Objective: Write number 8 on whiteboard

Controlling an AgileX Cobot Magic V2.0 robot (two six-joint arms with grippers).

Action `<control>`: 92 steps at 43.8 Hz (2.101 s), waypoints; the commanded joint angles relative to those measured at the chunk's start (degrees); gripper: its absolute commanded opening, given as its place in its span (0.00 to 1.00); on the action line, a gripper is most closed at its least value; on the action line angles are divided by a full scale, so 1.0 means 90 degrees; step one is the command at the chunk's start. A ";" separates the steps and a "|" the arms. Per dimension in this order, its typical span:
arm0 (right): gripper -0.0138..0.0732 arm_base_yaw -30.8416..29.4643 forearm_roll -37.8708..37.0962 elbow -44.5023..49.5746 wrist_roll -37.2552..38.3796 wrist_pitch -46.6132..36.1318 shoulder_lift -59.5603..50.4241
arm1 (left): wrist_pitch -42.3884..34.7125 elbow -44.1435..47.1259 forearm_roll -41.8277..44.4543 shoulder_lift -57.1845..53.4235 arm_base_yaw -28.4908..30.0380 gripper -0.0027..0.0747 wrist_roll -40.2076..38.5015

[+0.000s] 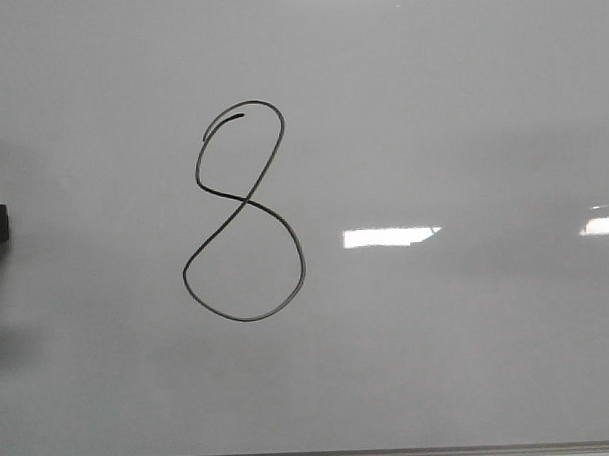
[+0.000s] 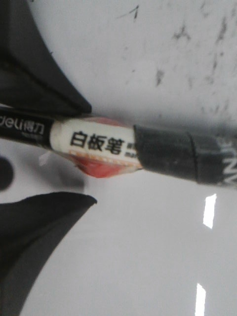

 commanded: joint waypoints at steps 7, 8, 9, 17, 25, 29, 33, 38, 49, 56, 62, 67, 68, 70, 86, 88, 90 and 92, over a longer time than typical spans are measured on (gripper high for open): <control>0.25 -0.0056 -0.0049 -0.0169 0.0022 -0.0510 0.0013 | -0.0291 -0.0143 -0.0153 -0.0648 0.0027 0.60 0.0285; 0.25 -0.0056 -0.0049 -0.0169 0.0022 -0.0510 0.0013 | -0.0200 -0.0143 -0.0153 -0.0701 0.0027 0.60 0.0331; 0.25 -0.0056 -0.0049 -0.0169 0.0022 -0.0516 0.0013 | -0.0122 -0.0143 -0.0153 -0.0789 0.0027 0.60 0.0346; 0.25 -0.0056 -0.0049 -0.0169 0.0022 -0.0611 0.0013 | 0.0819 -0.0118 -0.0153 -0.2005 0.0027 0.59 0.0855; 0.25 -0.0056 -0.0049 -0.0169 0.0022 -0.0676 0.0013 | 0.2509 -0.0130 -0.0153 -0.4034 0.0027 0.47 0.0969; 0.25 -0.0056 -0.0049 -0.0169 0.0022 -0.0670 0.0013 | 0.3592 -0.0130 -0.0153 -0.5097 0.0027 0.31 0.0981; 0.25 -0.0056 -0.0049 -0.0169 0.0022 -0.0670 0.0013 | 0.4483 -0.0130 -0.0153 -0.6092 0.0027 0.15 0.0981; 0.25 -0.0056 -0.0049 -0.0169 0.0022 -0.0670 0.0013 | 0.5463 -0.0130 -0.0153 -0.7102 0.0027 0.01 0.0981; 0.25 -0.0056 -0.0049 -0.0169 0.0022 -0.0670 0.0013 | 0.5885 -0.0130 -0.0153 -0.8479 0.0027 0.01 0.0981; 0.25 -0.0056 -0.0049 -0.0169 0.0022 -0.0670 0.0013 | 0.5885 -0.0130 -0.0153 -0.8615 0.0027 0.01 0.0981; 0.25 -0.0056 -0.0049 -0.0169 0.0022 -0.0670 0.0013 | 0.5885 -0.0130 -0.0153 -0.8615 0.0027 0.01 0.0981; 0.25 -0.0056 -0.0049 -0.0169 0.0022 -0.0670 0.0013 | 0.5885 -0.0130 -0.0153 -0.8615 0.0027 0.01 0.0981; 0.25 -0.0056 -0.0049 -0.0169 0.0022 -0.0670 0.0013 | 0.5885 -0.0130 -0.0153 -0.8615 0.0027 0.01 0.0981; 0.25 -0.0056 -0.0049 -0.0169 0.0022 -0.0670 0.0013 | 0.5885 -0.0130 -0.0153 -0.8615 0.0027 0.01 0.0981; 0.25 -0.0056 -0.0049 -0.0169 0.0022 -0.0670 0.0013 | 0.5710 0.0905 -0.0720 -0.9824 0.0458 0.01 0.1856; 0.25 -0.0056 -0.0049 -0.0169 0.0022 -0.0670 0.0013 | 0.5710 0.1159 -0.0720 -1.0067 0.0547 0.01 0.1869; 0.25 -0.0056 -0.0049 -0.0169 0.0022 -0.0670 0.0013 | 0.5710 0.1361 -0.0706 -1.0246 0.0608 0.01 0.1869; 0.25 -0.0056 -0.0049 -0.0169 0.0022 -0.0670 0.0013 | 0.5710 0.1550 -0.0706 -1.0446 0.0665 0.01 0.1869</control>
